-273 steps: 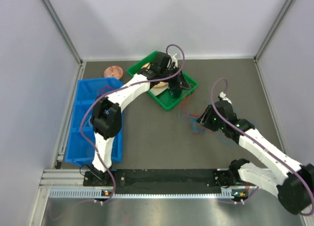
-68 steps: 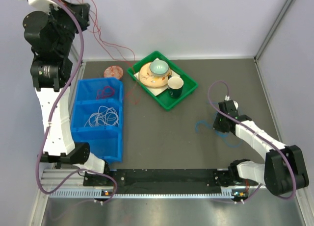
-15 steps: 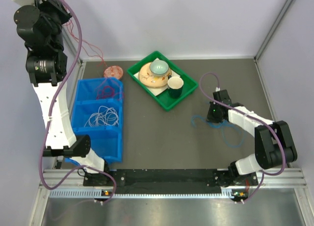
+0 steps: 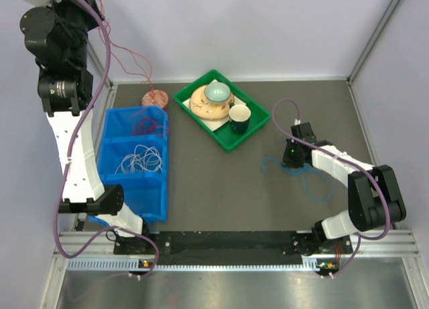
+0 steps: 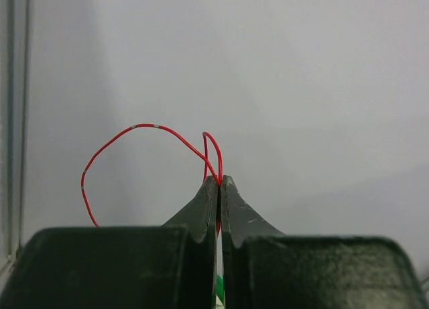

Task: Untangle the cables

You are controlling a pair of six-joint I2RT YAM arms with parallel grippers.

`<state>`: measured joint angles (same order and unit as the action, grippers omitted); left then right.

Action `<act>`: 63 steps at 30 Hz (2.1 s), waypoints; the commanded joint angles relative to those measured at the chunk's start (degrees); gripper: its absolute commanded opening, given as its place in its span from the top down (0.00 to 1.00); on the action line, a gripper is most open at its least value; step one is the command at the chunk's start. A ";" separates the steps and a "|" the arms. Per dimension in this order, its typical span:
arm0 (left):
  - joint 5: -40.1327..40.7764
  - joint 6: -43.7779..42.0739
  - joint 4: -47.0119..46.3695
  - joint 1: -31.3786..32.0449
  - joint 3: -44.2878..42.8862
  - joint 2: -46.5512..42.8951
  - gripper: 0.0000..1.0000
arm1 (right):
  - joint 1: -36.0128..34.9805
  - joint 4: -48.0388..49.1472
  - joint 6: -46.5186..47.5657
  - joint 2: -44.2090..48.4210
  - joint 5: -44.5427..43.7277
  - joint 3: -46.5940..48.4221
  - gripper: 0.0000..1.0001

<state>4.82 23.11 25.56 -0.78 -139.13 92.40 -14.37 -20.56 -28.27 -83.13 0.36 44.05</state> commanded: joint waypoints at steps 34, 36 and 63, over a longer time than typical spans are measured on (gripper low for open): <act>-10.80 9.85 -11.15 0.34 2.46 -0.11 1.00 | 0.22 3.33 -1.00 -1.95 2.36 1.39 1.00; -10.53 10.11 -11.50 0.34 2.46 -0.46 1.00 | 0.13 3.42 -1.08 -1.68 2.28 1.21 1.00; -5.35 4.93 -13.43 0.25 -1.58 -0.11 1.00 | -0.04 3.86 -0.64 -0.89 2.71 0.16 1.00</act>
<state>-2.79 31.20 15.84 -0.60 -137.08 94.24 -14.39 -18.79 -28.71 -84.93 2.72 43.92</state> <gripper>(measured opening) 0.018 0.010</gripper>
